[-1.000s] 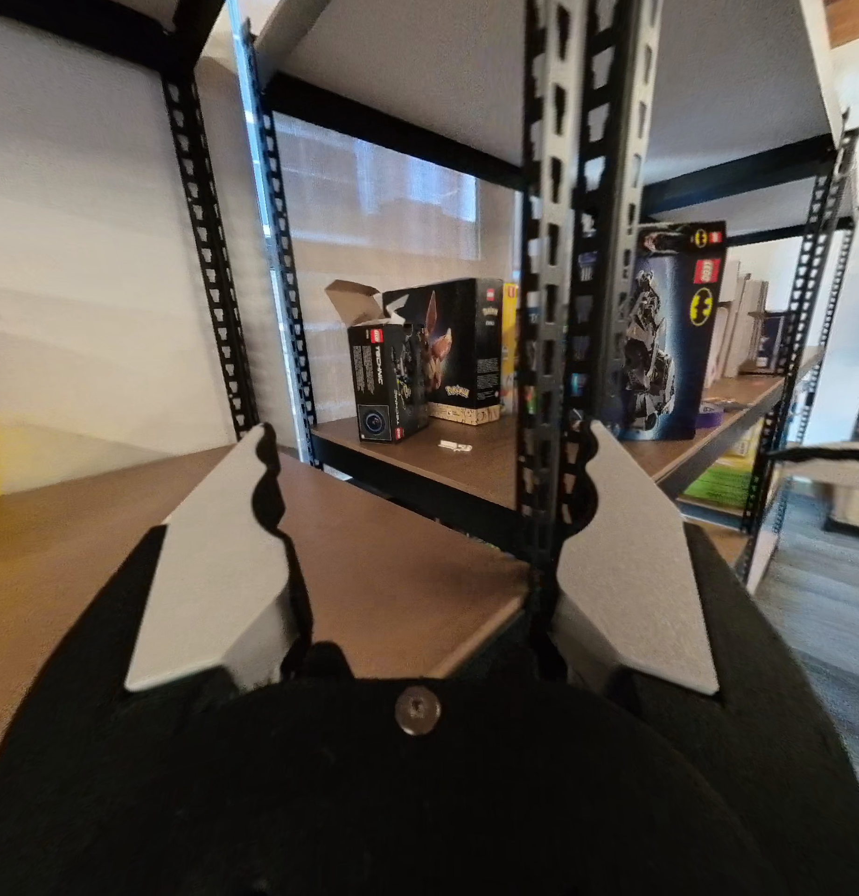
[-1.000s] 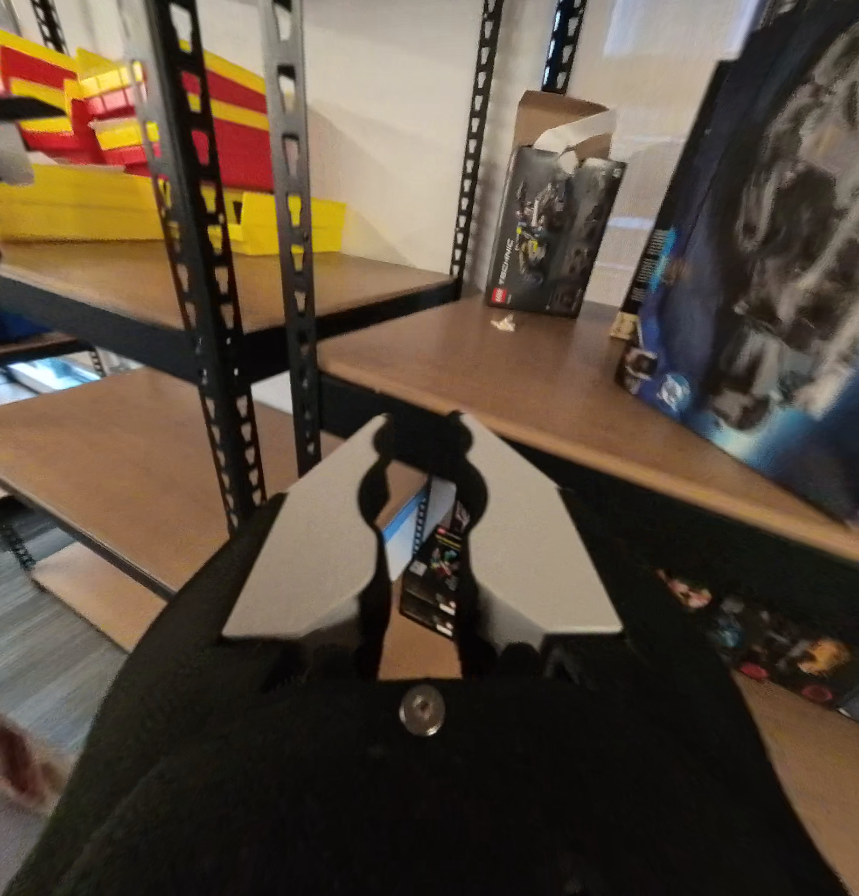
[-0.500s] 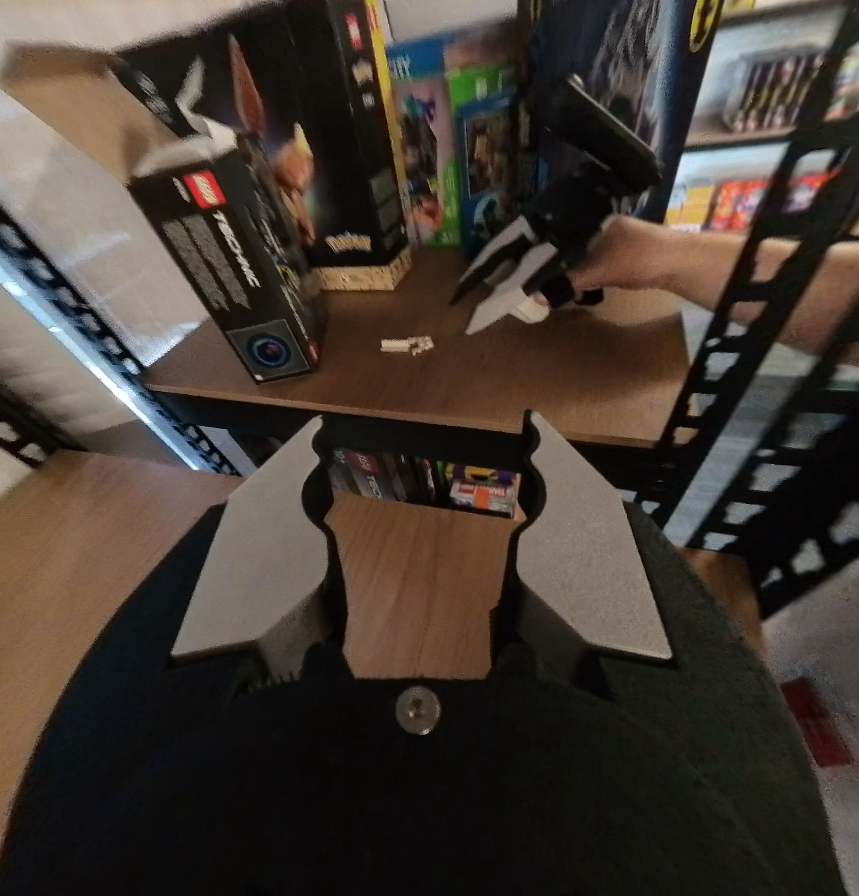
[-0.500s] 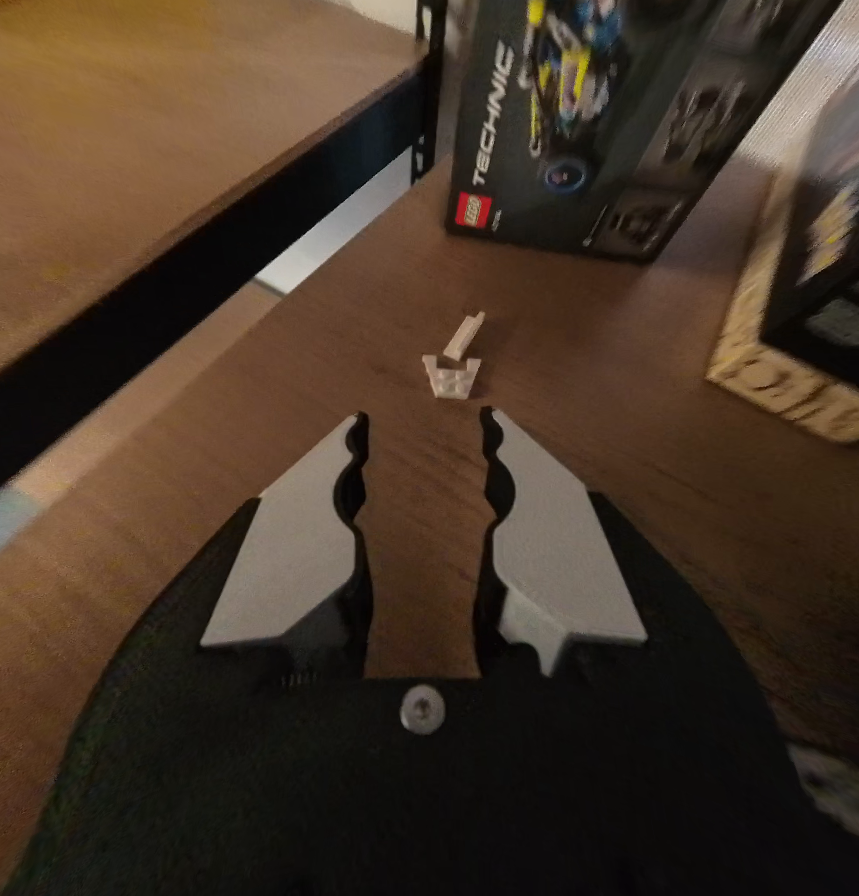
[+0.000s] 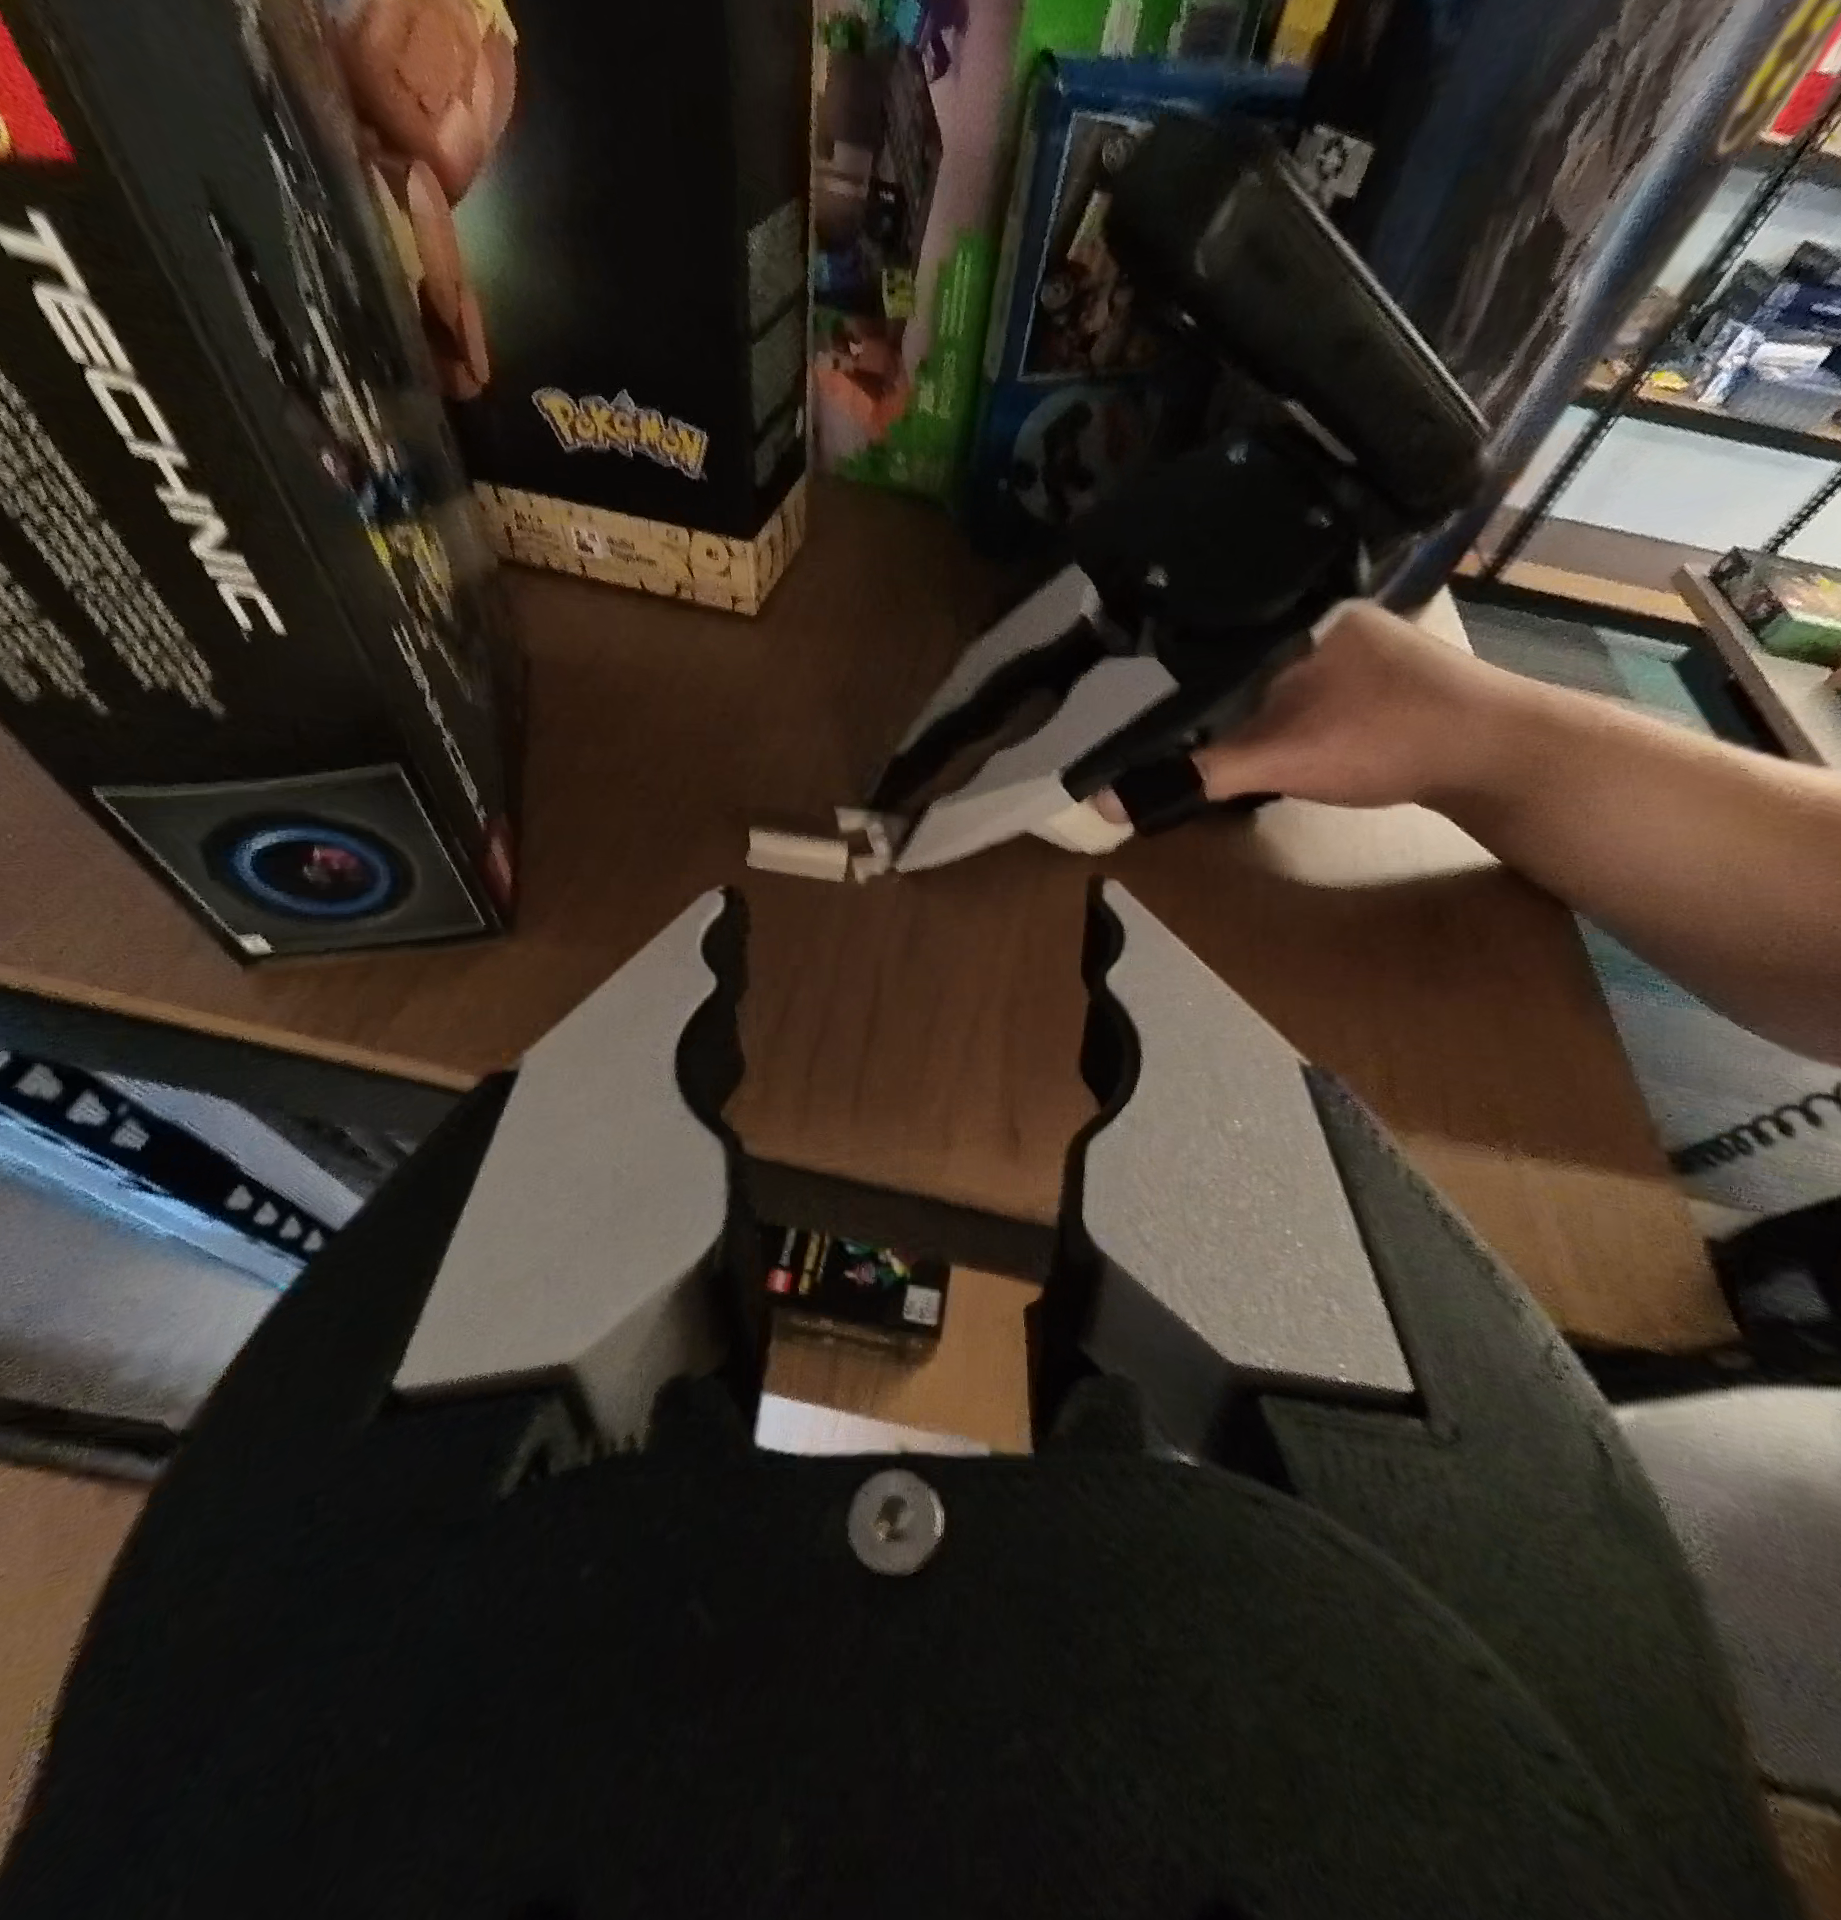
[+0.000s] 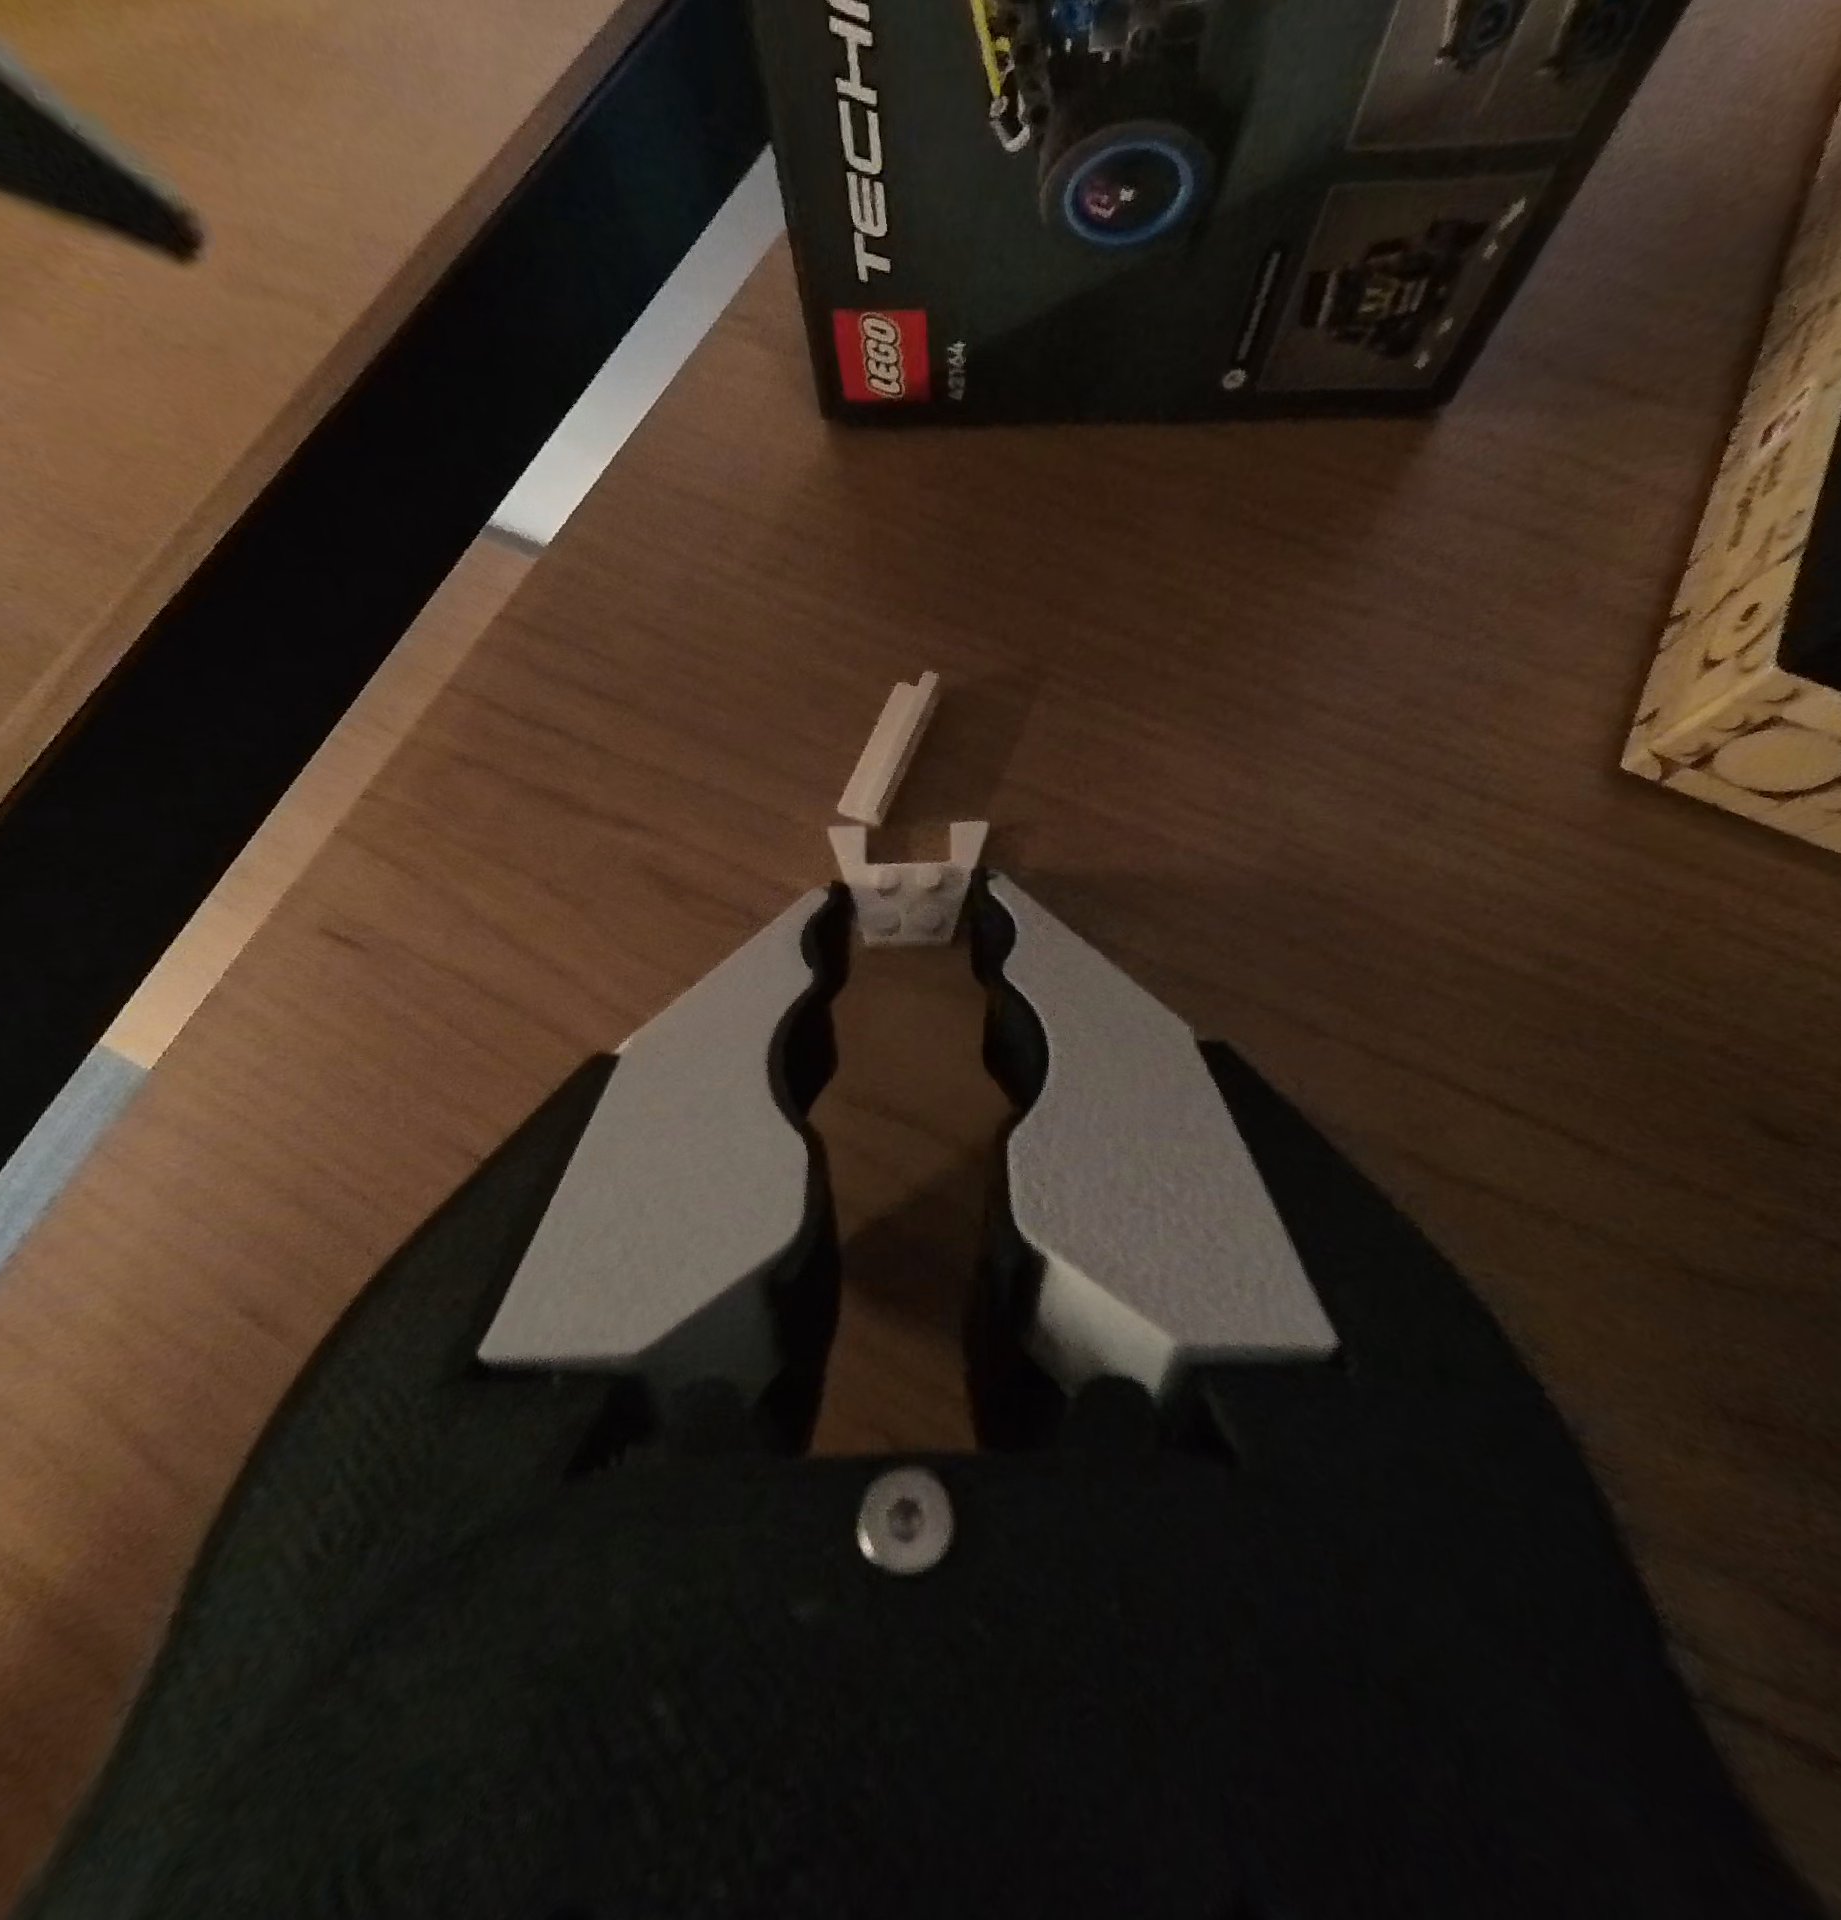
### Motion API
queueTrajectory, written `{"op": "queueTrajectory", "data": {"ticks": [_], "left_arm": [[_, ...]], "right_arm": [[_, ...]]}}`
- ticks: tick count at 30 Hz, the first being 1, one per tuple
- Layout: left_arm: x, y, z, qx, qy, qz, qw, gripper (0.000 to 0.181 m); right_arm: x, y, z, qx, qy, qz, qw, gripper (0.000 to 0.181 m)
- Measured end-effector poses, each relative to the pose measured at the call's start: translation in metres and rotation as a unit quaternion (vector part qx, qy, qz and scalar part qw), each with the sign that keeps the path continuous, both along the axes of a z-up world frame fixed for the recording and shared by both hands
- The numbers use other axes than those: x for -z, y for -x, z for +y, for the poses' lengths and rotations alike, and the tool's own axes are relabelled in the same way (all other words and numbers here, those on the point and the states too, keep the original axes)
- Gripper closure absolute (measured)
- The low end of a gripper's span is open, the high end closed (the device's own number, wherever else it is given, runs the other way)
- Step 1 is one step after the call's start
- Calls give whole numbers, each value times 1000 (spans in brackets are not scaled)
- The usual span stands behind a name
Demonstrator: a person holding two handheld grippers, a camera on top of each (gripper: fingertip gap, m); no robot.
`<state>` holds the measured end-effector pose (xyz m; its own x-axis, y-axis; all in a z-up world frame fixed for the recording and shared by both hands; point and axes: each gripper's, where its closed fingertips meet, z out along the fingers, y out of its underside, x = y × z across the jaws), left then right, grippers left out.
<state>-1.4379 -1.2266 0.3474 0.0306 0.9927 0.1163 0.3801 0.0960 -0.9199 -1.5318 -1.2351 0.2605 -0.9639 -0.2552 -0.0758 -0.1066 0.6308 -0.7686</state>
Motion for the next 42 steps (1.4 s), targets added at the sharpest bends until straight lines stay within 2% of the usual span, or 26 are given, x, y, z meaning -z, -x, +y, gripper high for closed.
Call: {"op": "queueTrajectory", "data": {"ticks": [6, 11, 17, 22, 26, 30, 32, 38, 42], "left_arm": [[15, 36, -14, 0, 43, -22, 999, 117], [48, 59, -20, 6, 124, -75, 989, 115], [72, 78, -26, 10, 99, -113, 989, 111], [82, 87, -23, 32, 122, -131, 983, 119], [82, 90, -22, 35, 116, -130, 984, 128], [84, 90, -16, 58, 78, -132, 986, 147], [84, 90, -16, 61, 78, -133, 986, 150], [84, 89, -18, 65, 98, -141, 983, 150], [67, 89, -17, 57, 109, -98, 988, 150]], "right_arm": [[-2, -1, 28, -8, 4, 34, 999, 159], [-27, 5, 67, 15, 65, 56, 996, 159], [-45, 11, 102, 43, 122, 73, 989, 159], [-62, 12, 121, 52, 198, 131, 970, 159], [-94, 14, 142, 77, 315, 226, 919, 159], [-110, 6, 158, 82, 377, 279, 879, 160], [-113, 3, 165, 83, 395, 295, 866, 160], [-114, 1, 177, 87, 415, 291, 858, 160], [-113, 3, 184, 92, 421, 281, 857, 160]]}}
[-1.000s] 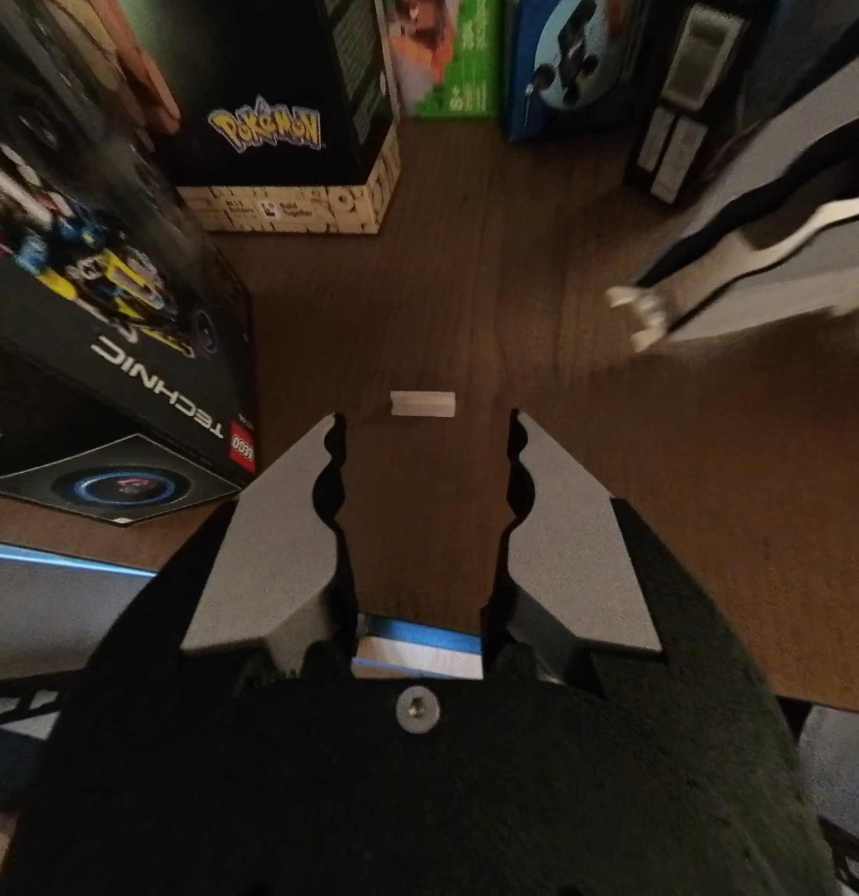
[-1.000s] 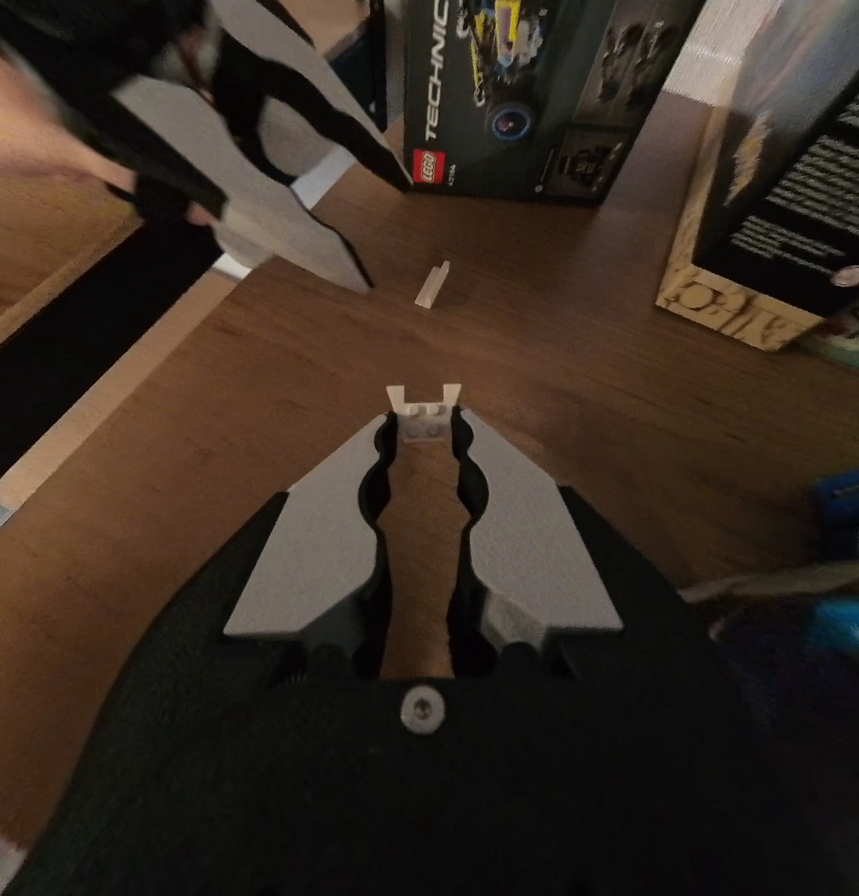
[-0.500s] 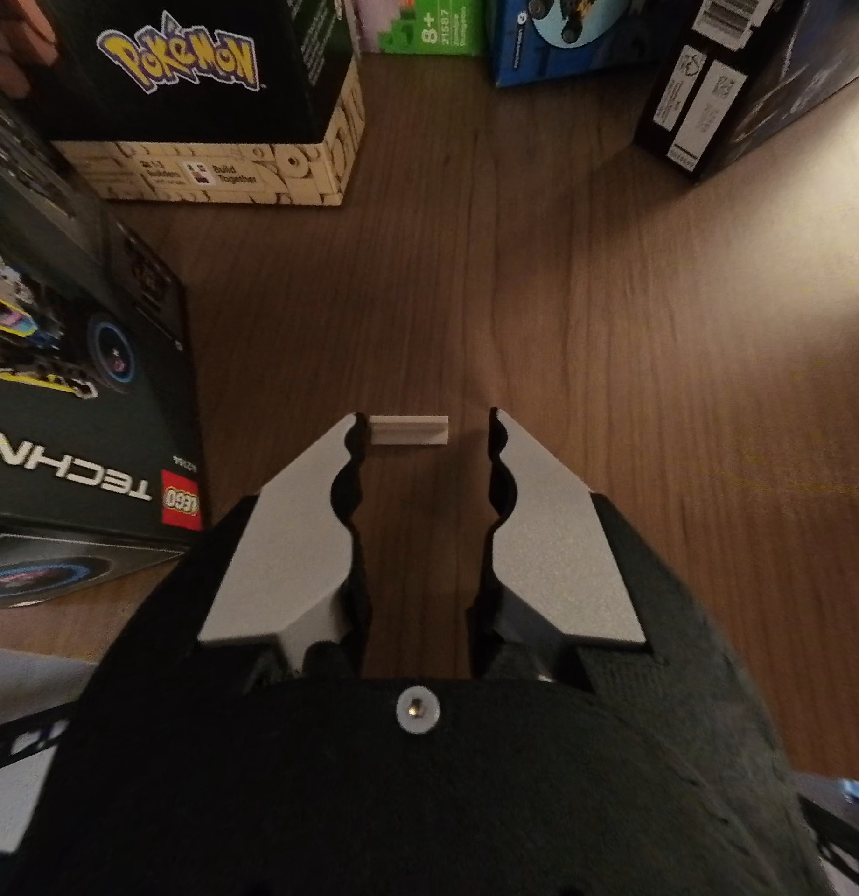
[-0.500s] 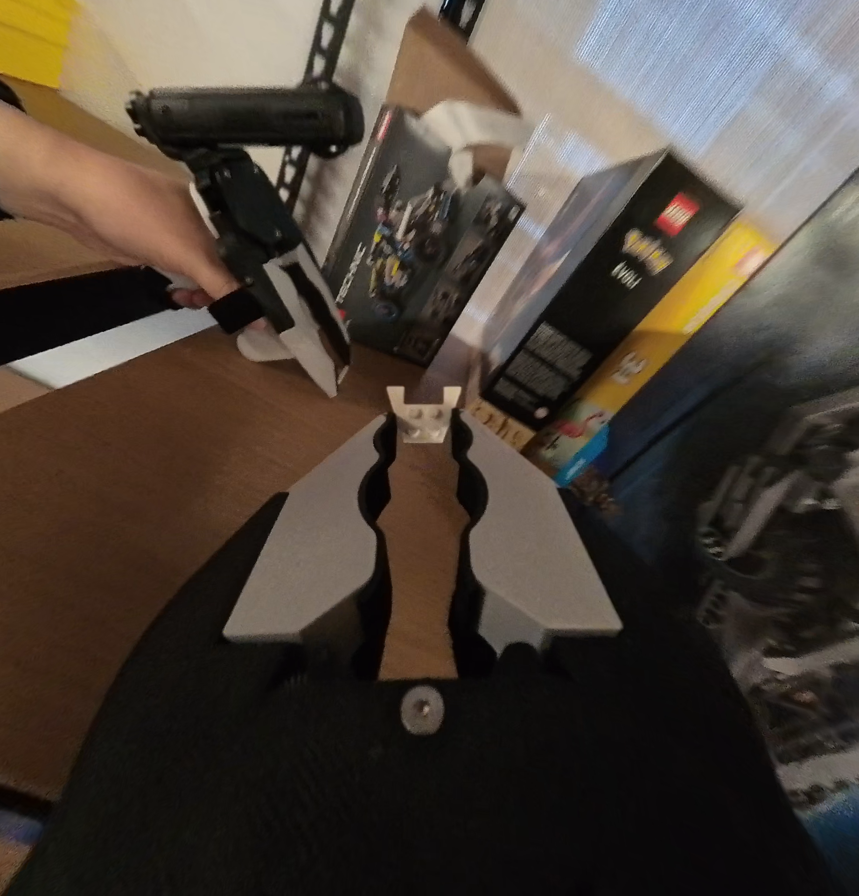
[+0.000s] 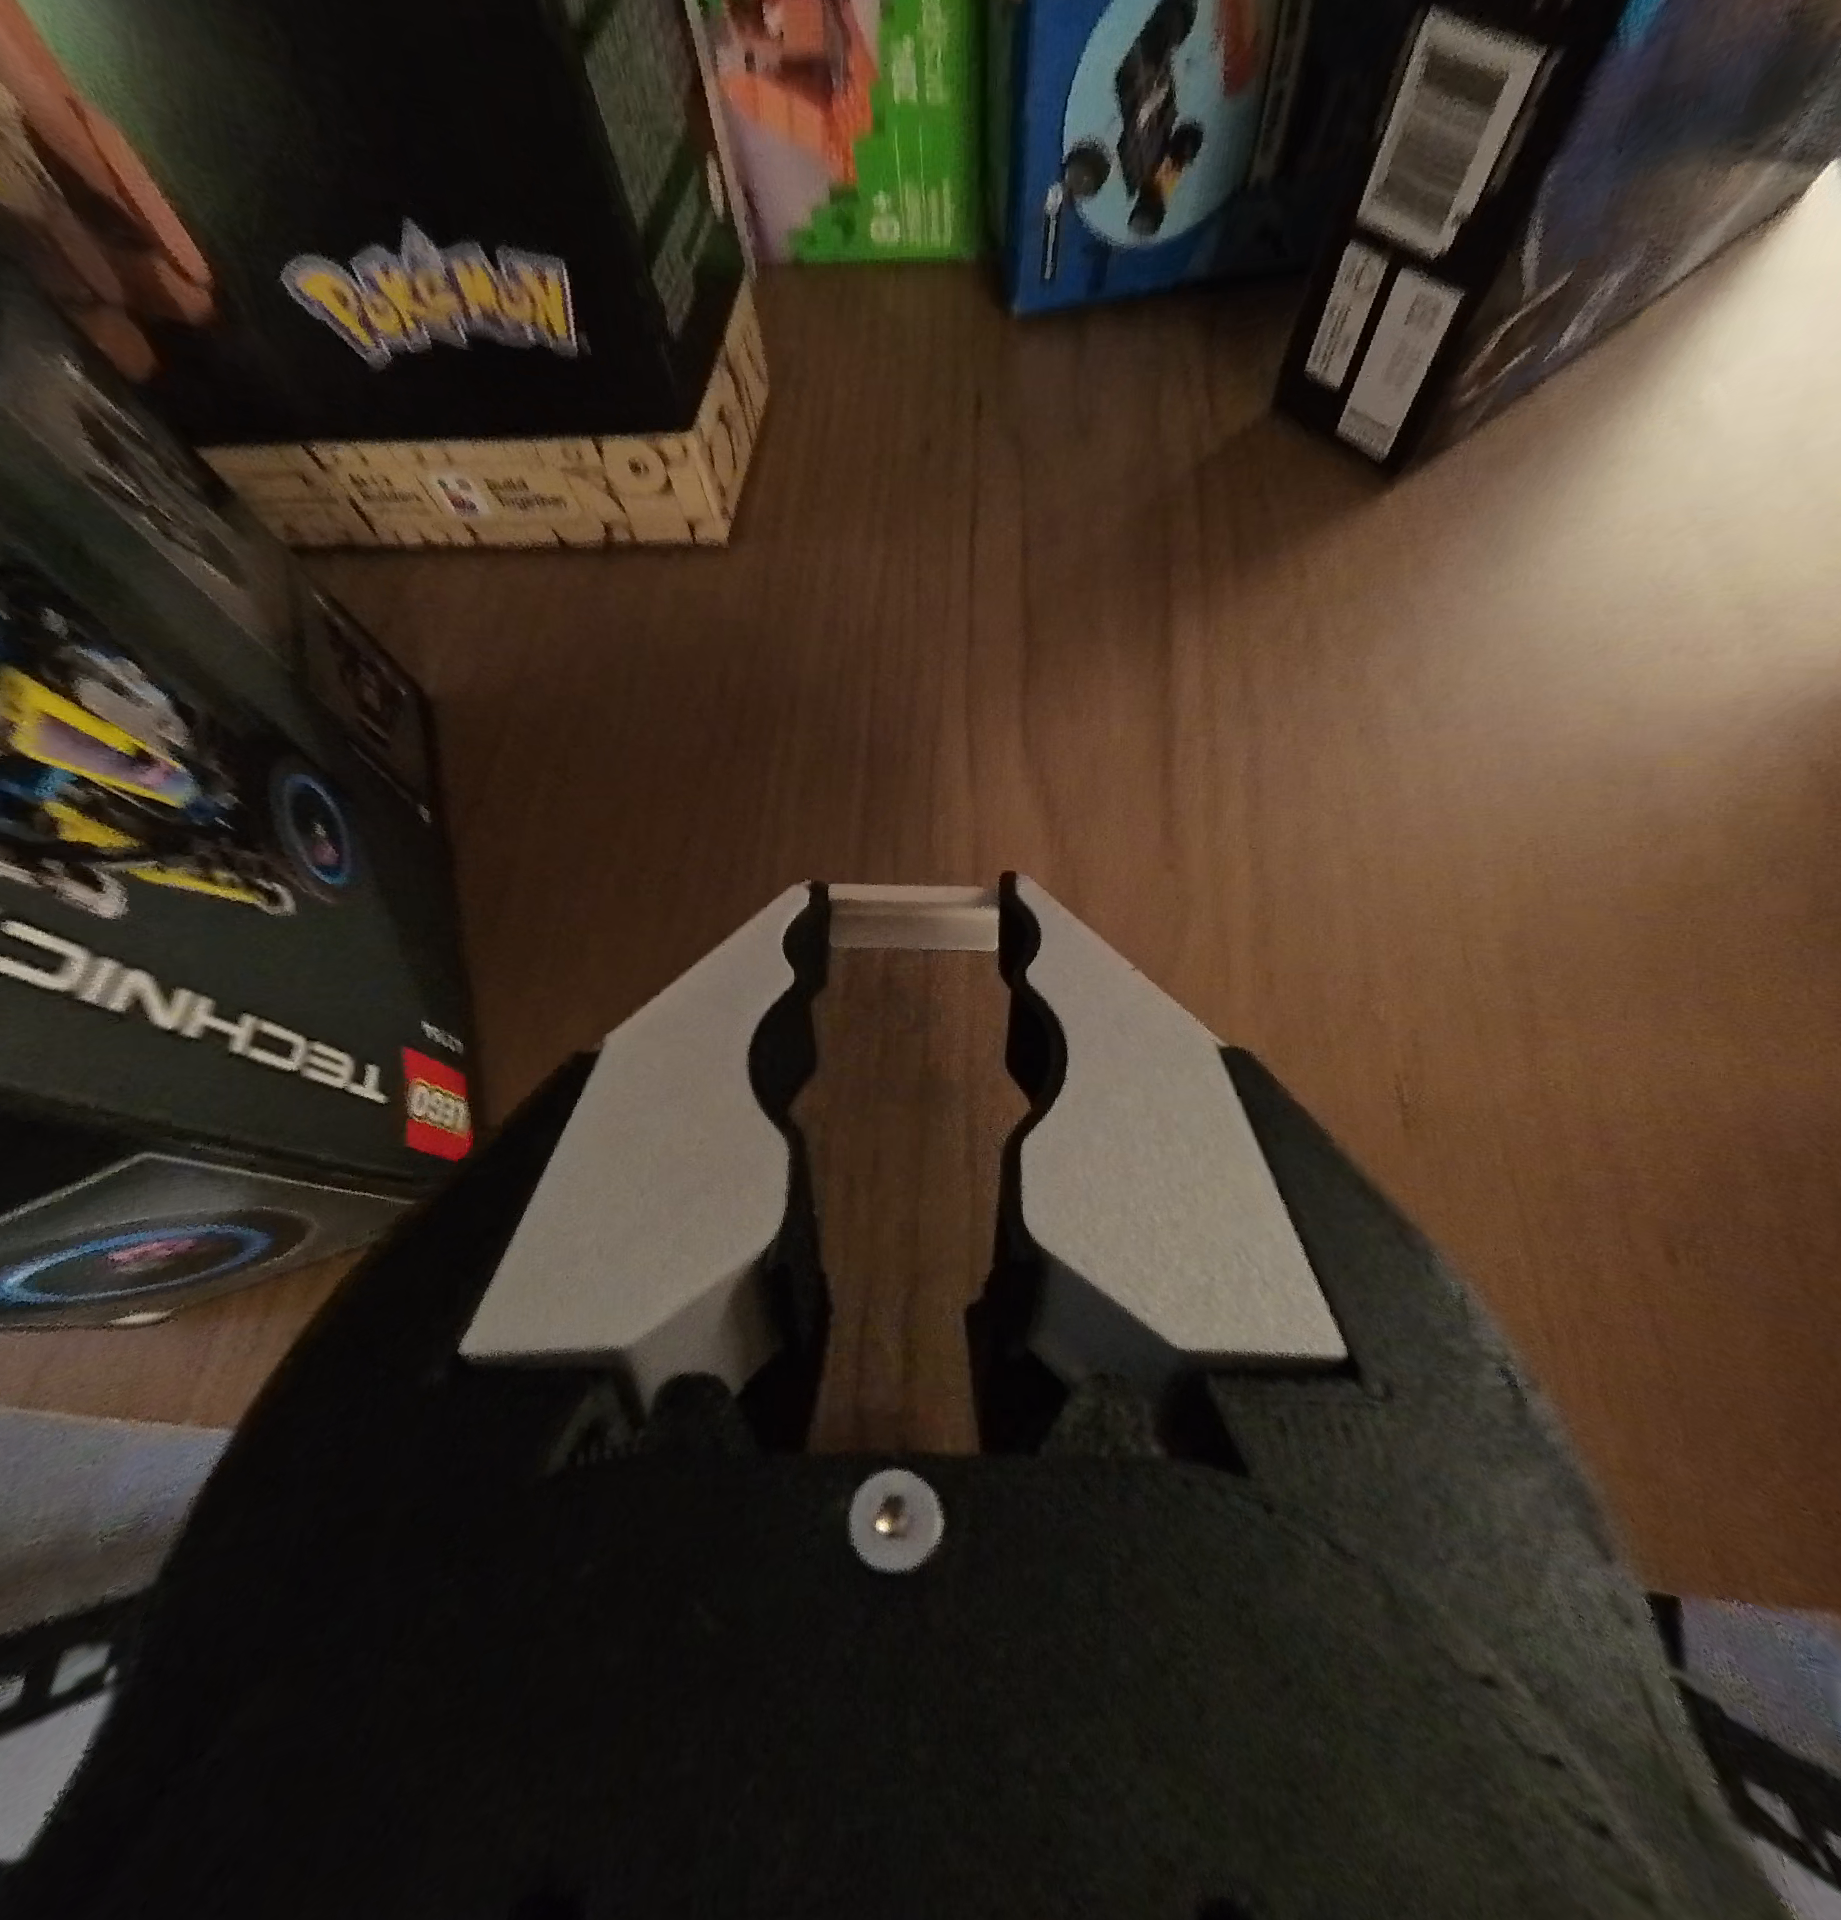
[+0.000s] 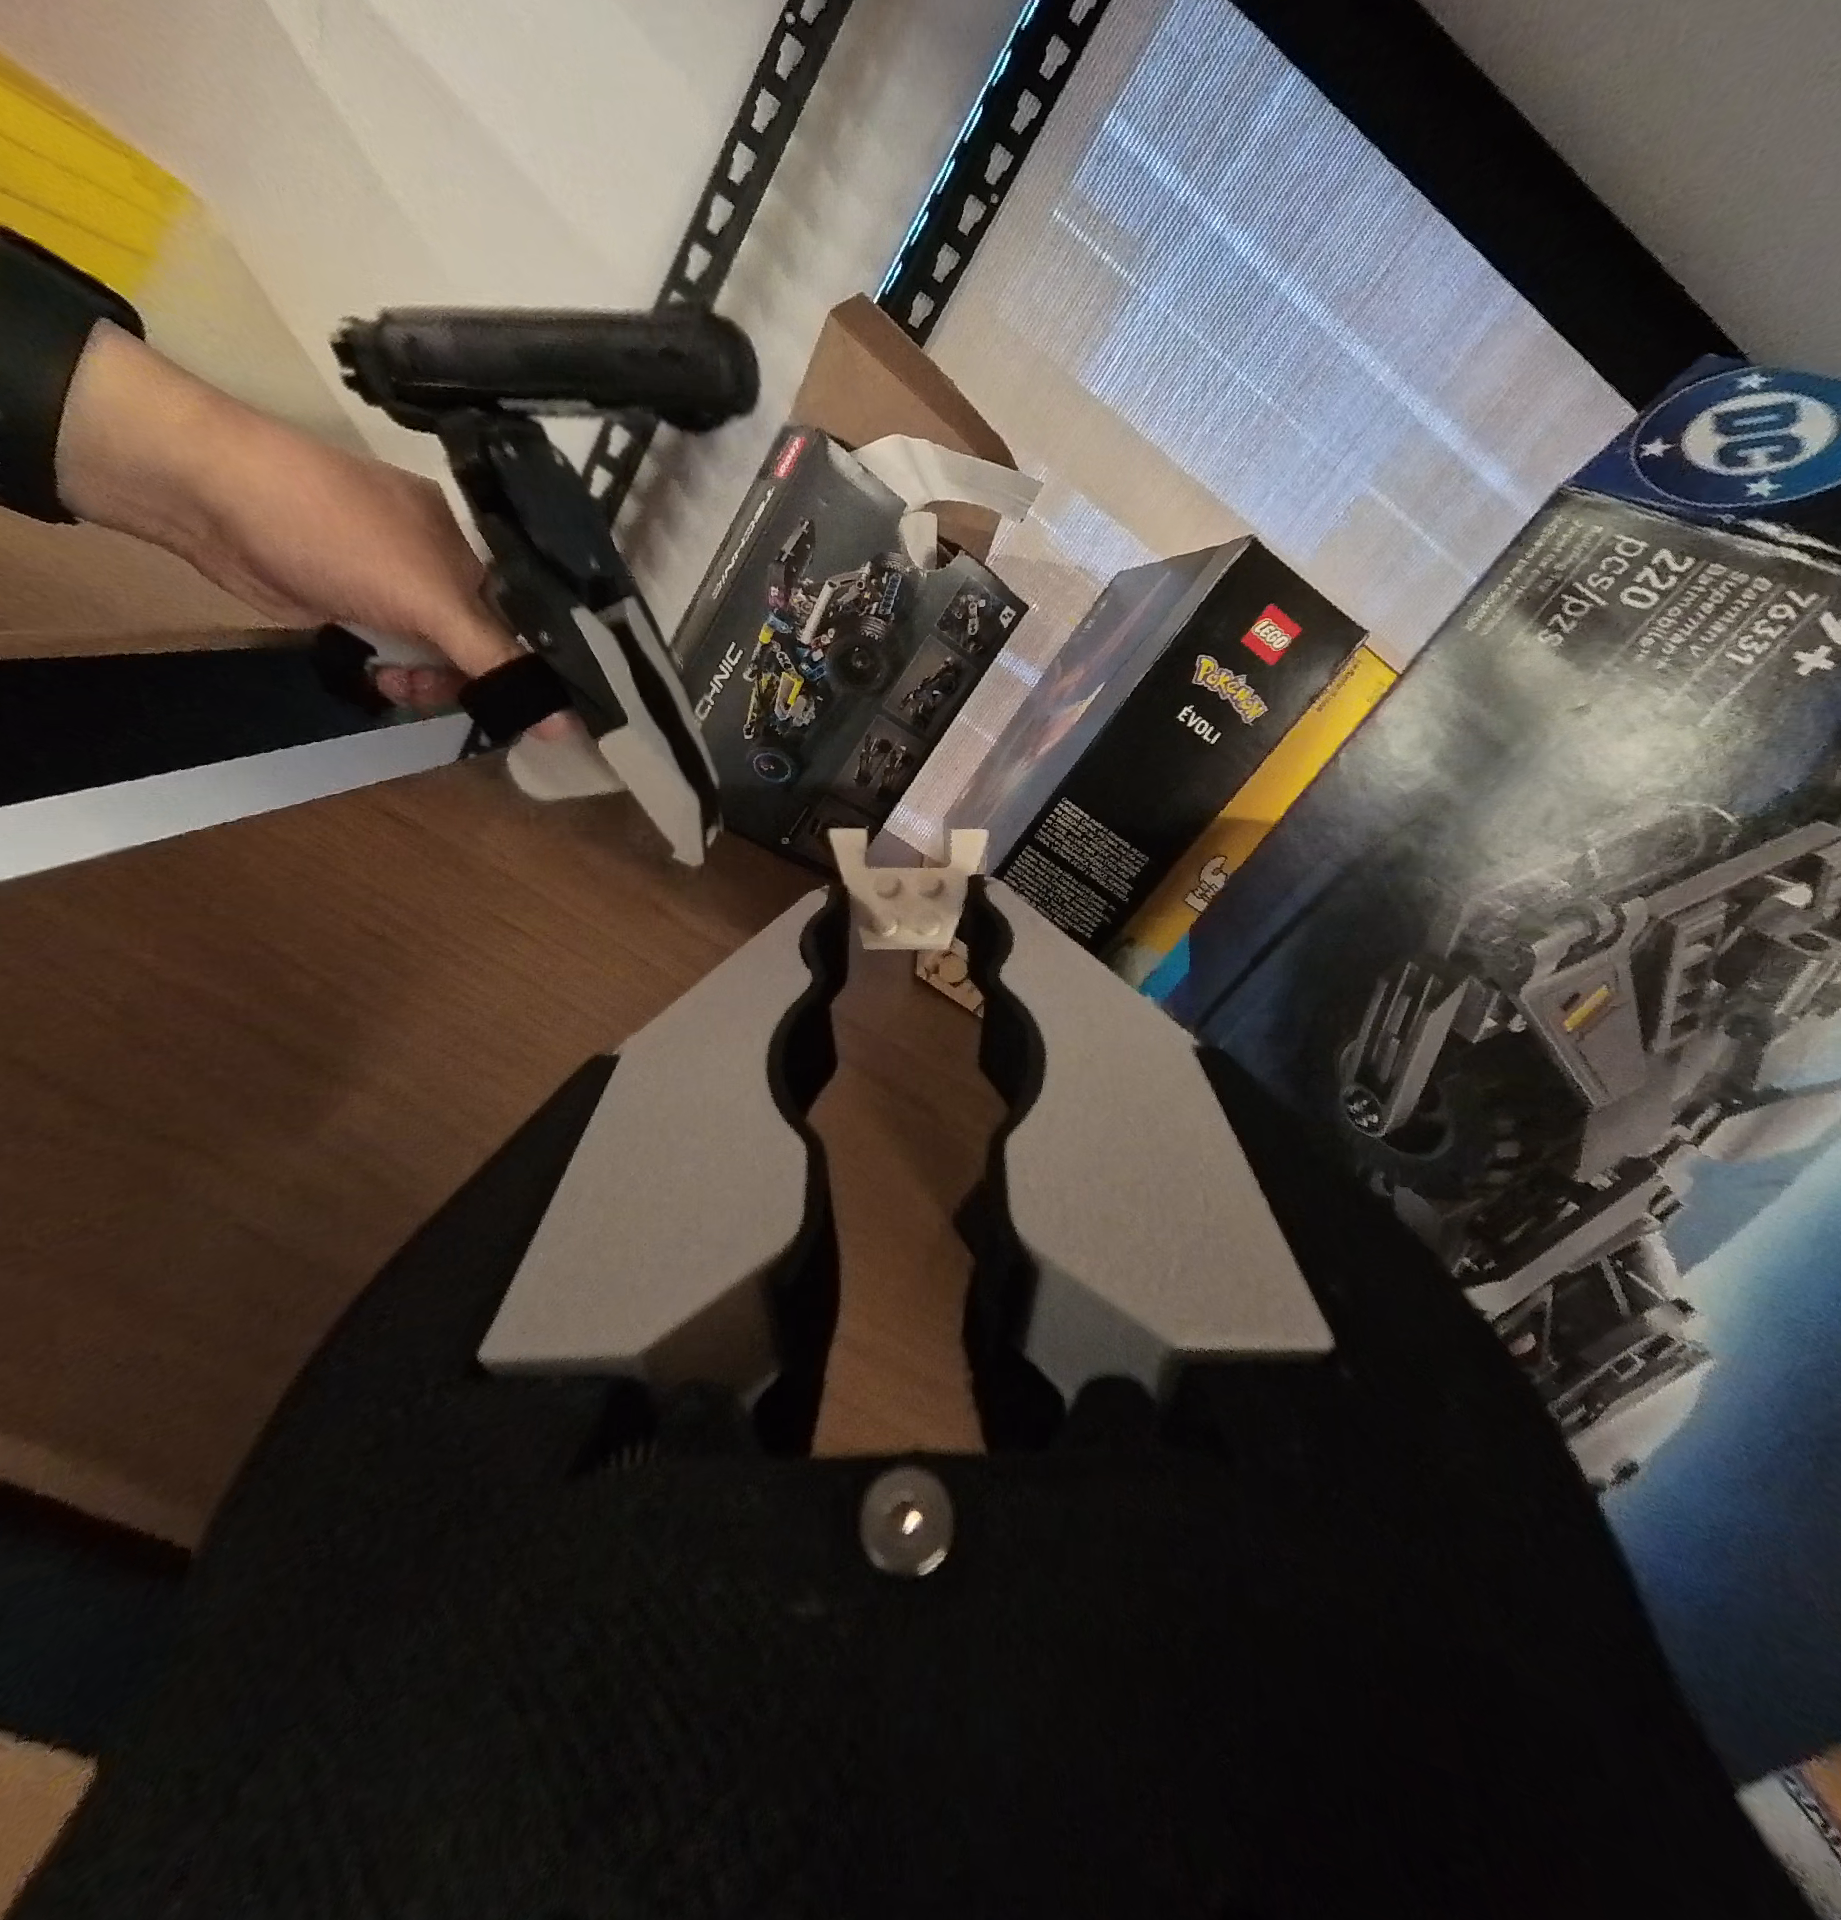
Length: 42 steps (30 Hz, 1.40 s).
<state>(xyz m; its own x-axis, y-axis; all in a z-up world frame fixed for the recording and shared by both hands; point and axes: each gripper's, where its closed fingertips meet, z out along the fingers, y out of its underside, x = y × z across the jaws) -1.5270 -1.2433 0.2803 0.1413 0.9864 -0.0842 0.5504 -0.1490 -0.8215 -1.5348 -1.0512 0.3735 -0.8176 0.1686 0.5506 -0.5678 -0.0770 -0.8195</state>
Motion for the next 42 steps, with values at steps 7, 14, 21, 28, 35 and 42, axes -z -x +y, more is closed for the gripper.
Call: {"op": "queueTrajectory", "data": {"ticks": [7, 14, 21, 28, 35, 42], "left_arm": [[-71, -17, 32, 74, 170, 155, 970, 150], [-82, -71, 27, 54, 223, 145, 962, 150], [-62, -220, 28, -50, 124, 77, 988, 151], [-34, -345, 111, -124, 23, 41, 991, 150], [-9, -376, 159, -150, 11, 28, 988, 150], [-1, -370, 170, -91, 52, -19, 994, 150]], "right_arm": [[5, 6, 3, 1, -1, -16, 1000, 160], [11, 5, 4, -6, -19, -33, 999, 160], [32, 5, 46, -40, -43, -77, 995, 160], [12, -43, 115, -143, -39, -103, 984, 160], [0, -145, 148, -226, -74, -78, 968, 160], [16, -277, 118, -253, -174, -118, 944, 160]]}}
